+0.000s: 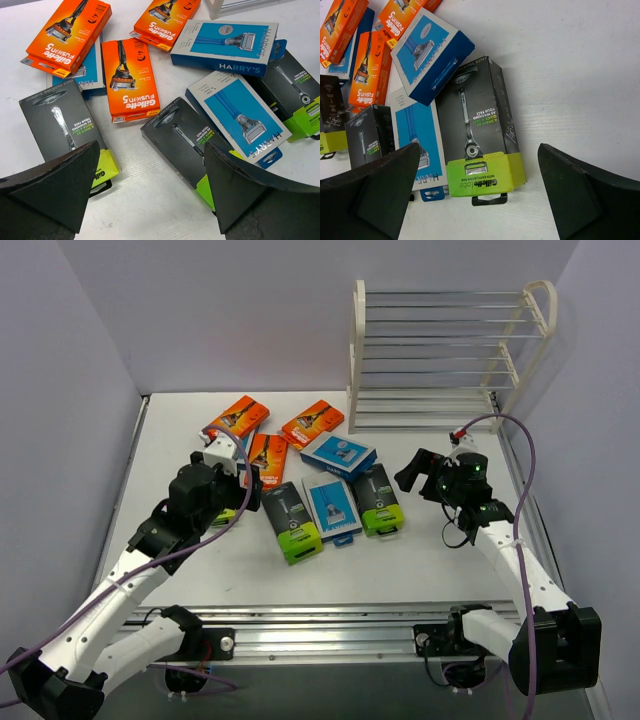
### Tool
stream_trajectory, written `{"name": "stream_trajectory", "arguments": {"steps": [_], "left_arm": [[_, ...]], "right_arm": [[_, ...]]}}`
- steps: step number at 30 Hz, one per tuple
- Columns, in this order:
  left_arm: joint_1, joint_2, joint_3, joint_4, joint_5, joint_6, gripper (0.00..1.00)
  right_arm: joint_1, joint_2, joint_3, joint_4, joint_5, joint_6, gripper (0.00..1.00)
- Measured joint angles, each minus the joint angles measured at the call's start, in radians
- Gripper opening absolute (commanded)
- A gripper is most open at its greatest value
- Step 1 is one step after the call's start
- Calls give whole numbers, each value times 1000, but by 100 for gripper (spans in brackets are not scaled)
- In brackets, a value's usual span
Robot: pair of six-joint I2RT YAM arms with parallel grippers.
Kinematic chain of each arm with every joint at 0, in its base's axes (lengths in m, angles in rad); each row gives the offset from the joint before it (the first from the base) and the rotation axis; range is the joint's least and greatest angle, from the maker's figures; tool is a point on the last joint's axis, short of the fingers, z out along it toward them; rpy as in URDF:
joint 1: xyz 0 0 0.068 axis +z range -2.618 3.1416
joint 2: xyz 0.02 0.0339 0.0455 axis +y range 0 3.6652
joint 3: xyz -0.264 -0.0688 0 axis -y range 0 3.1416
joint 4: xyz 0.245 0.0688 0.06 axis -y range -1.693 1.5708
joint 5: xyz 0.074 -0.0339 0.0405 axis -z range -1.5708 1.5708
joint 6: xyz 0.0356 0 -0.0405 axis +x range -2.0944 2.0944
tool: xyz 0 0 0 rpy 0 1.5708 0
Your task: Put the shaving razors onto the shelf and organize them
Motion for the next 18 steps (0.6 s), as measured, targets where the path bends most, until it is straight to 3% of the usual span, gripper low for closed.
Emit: {"name": "stream_trajectory", "arguments": {"steps": [9, 18], "left_arm": [[-1, 26, 13, -31, -26, 0, 94], [-1, 15, 20, -41, -62, -2, 94]], "right_arm": [[0, 5, 0, 24, -14, 23, 100], [0, 39, -43, 55, -141, 12, 100]]}}
